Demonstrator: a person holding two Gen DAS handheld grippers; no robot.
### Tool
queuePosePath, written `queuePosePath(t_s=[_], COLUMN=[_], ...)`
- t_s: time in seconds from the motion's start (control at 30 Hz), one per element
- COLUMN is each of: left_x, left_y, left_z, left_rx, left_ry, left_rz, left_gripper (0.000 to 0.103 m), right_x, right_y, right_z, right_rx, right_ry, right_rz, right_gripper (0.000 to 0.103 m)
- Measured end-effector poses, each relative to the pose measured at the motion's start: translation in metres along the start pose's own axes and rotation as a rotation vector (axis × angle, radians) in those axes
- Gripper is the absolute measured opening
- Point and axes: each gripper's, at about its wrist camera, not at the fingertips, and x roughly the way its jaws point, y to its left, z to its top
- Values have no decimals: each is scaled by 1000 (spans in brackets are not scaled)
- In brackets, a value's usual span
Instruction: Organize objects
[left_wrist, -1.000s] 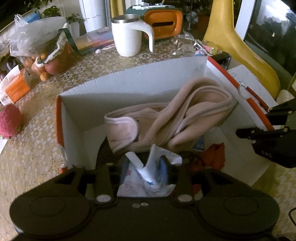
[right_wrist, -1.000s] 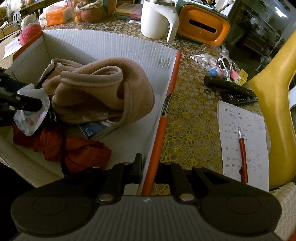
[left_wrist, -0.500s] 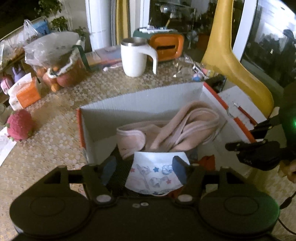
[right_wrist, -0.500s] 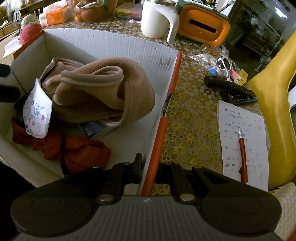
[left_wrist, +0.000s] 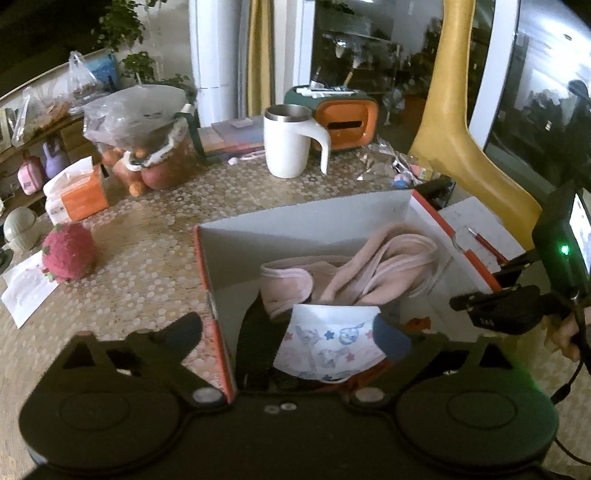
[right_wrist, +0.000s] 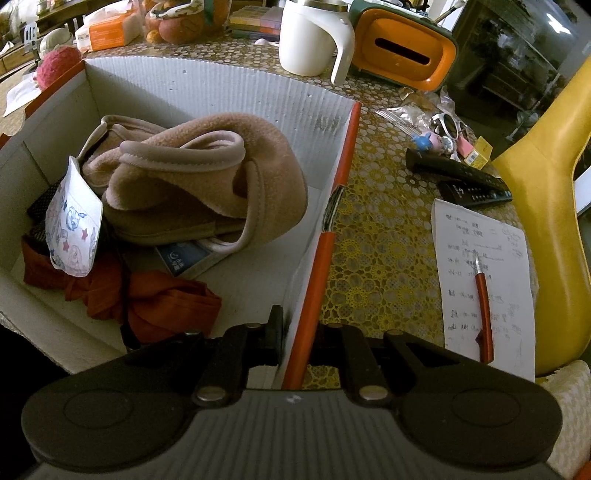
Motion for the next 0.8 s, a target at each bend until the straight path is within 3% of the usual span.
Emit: queuePosePath(t_s=[0.4, 0.57, 0.8], left_x=[-2, -2, -12], left_y=[1, 2, -4], left_z=[-16, -19, -22], left_rx=[-54, -70, -65], left_ry=[8, 5, -14], left_rz=[9, 23, 33], left_gripper=[102, 102, 102], right_x=[-5, -19, -51], right_y=[5, 5, -6], right_z=[-4, -5, -11], right_rx=[11, 31, 73], right_ry=[13, -24, -91], right_rz=[-3, -7, -4], right_gripper=[12, 14, 26])
